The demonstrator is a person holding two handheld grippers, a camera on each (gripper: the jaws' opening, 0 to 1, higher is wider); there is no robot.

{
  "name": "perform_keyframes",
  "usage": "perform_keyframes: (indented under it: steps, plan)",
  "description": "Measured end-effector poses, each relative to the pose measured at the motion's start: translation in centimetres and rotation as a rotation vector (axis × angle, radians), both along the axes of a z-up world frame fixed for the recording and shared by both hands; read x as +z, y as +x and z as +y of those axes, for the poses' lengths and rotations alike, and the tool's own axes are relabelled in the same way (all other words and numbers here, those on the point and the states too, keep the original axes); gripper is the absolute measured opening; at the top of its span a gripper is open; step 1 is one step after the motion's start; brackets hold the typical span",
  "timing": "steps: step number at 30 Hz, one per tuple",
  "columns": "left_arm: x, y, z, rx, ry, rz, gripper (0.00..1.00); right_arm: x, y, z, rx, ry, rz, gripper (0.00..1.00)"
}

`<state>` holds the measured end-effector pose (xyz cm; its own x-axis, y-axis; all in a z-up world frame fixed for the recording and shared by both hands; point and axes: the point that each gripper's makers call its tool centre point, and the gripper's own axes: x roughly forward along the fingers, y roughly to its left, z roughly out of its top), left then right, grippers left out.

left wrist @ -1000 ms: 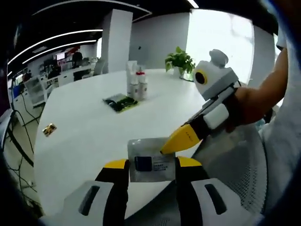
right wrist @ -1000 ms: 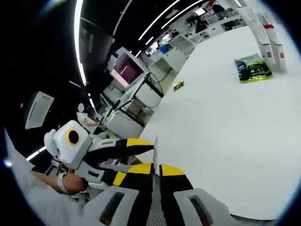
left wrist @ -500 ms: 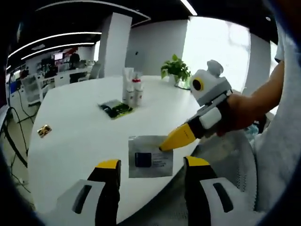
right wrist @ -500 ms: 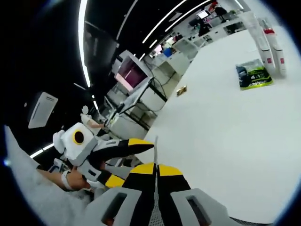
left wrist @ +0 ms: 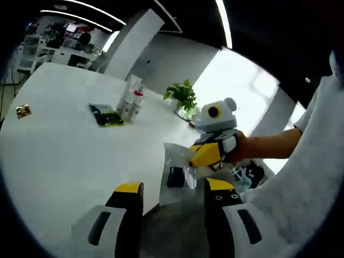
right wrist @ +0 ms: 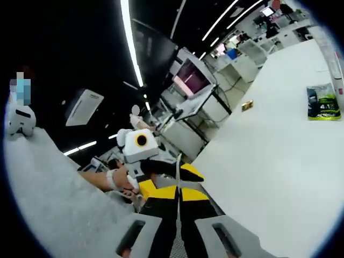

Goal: Arrange the skincare products in the storage area until every visible bottle or jar stands upright without overlapping.

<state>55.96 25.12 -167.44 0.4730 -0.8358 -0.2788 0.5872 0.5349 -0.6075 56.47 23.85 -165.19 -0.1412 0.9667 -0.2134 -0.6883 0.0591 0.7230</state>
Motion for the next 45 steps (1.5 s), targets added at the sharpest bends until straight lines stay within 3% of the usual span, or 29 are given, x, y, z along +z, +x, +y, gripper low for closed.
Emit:
perform_keyframes:
  steps: [3, 8, 11, 14, 16, 18, 26, 29, 31, 34, 36, 38, 39, 45]
  plan:
    - [1.4, -0.6, -0.4, -0.036, -0.087, -0.003, 0.21, 0.7, -0.8, 0.2, 0.046, 0.031, 0.022, 0.00]
    - [2.5, -1.4, -0.6, -0.074, -0.164, 0.023, 0.02, 1.0, -1.1, 0.6, 0.064, 0.042, 0.028, 0.00]
    - [2.4, -1.3, -0.6, -0.067, -0.167, 0.033, 0.00, 1.1, -1.2, 0.7, 0.058, 0.047, 0.026, 0.00]
    - [3.1, -1.4, -0.4, -0.078, -0.234, 0.072, 0.00, 1.7, -1.2, 0.8, 0.048, 0.081, 0.024, 0.00]
    - [3.3, -1.2, 0.0, -0.058, -0.230, 0.061, 0.00, 1.7, -1.1, 1.0, 0.031, 0.073, 0.005, 0.01]
    - [3.5, -1.2, 0.1, -0.065, -0.243, 0.063, 0.00, 1.8, -1.0, 1.4, 0.018, 0.075, -0.020, 0.08]
    - [4.0, -1.1, 0.4, -0.054, -0.264, 0.044, 0.00, 2.4, -0.7, 2.7, -0.037, 0.108, -0.019, 0.09]
    - [4.7, -1.5, 0.1, -0.084, -0.277, 0.042, 0.00, 2.3, -0.8, 3.1, -0.058, 0.120, 0.000, 0.18]
    - [4.9, -1.5, 0.1, -0.086, -0.280, 0.048, 0.00, 2.7, -1.4, 3.4, -0.044, 0.145, 0.017, 0.14]
    - [4.9, -1.5, 0.1, -0.088, -0.252, 0.043, 0.00, 3.4, -1.6, 3.8, -0.057, 0.187, -0.011, 0.08]
    - [5.1, -1.3, 0.0, -0.091, -0.271, 0.060, 0.00, 3.9, -1.0, 4.2, -0.094, 0.214, -0.028, 0.07]
    - [4.9, -1.2, 0.0, -0.083, -0.275, 0.067, 0.00, 4.0, -1.1, 4.4, -0.078, 0.219, -0.033, 0.02]
    - [4.6, -1.2, 0.1, -0.070, -0.283, 0.101, 0.00, 3.9, -1.1, 4.5, -0.068, 0.212, -0.057, 0.01]
    - [4.7, -0.6, 0.2, -0.063, -0.325, 0.140, 0.00, 4.1, -0.6, 4.3, -0.085, 0.218, -0.022, 0.00]
